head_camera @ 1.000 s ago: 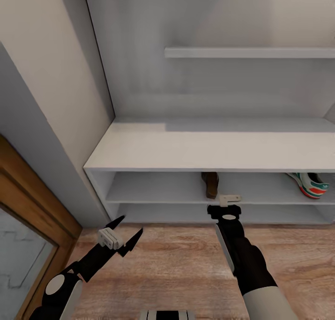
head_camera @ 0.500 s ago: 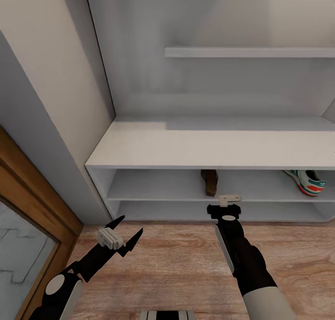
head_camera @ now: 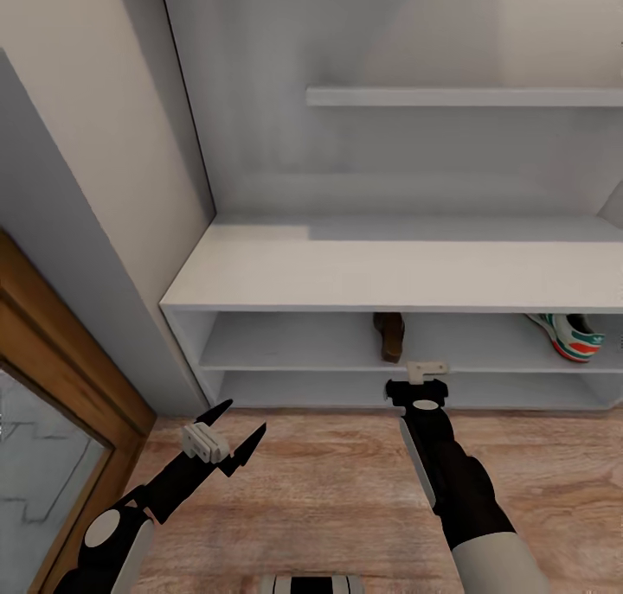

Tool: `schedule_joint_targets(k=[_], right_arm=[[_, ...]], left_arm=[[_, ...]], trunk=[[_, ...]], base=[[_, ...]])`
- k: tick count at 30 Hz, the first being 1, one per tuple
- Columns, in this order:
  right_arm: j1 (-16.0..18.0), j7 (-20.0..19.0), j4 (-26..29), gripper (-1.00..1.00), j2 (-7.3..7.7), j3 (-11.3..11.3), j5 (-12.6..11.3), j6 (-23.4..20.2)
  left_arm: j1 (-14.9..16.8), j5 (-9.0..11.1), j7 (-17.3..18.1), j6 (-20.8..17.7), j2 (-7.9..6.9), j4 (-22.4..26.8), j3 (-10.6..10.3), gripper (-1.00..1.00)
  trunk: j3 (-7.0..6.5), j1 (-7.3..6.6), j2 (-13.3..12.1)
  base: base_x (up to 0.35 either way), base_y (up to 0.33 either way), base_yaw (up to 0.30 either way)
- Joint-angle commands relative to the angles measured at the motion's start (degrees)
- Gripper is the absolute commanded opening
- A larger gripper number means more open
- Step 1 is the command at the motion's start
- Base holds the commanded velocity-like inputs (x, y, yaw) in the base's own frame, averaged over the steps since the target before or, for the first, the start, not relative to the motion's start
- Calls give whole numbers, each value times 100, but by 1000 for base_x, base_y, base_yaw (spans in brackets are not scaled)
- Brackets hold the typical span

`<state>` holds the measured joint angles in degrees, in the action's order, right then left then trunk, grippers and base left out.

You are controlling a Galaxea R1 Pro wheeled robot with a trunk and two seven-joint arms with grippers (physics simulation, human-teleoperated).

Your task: Pick up the two gym shoes and the two sandals from the corridor floor and place them onto the hallstand (shoe rack) in the corridor, making sure they are on the rack and not on the floor. Arrange them so the two gym shoes are next to each other and the two sandals are next to each other.

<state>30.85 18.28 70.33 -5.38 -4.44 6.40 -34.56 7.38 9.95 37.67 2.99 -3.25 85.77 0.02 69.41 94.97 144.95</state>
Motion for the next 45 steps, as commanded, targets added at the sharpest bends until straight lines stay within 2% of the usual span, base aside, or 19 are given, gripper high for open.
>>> schedule_joint_targets(k=[1, 13, 45], right_arm=[[0, 0, 0, 100, 0, -1, 0, 0], [0, 0, -1, 100, 1, -3, 1, 1], [0, -8, 18, 100, -5, -29, -45, 2]], left_arm=[[0, 0, -1, 0, 0, 0, 1, 100], [0, 1, 3, 0, 0, -4, -1, 100], [0, 0, 4, 0, 0, -8, 0, 100]], trunk=[[0, 0, 0], [0, 0, 0], [0, 0, 0]], base=[[-172, 0, 0], [-119, 0, 0], [-7, 0, 0]])
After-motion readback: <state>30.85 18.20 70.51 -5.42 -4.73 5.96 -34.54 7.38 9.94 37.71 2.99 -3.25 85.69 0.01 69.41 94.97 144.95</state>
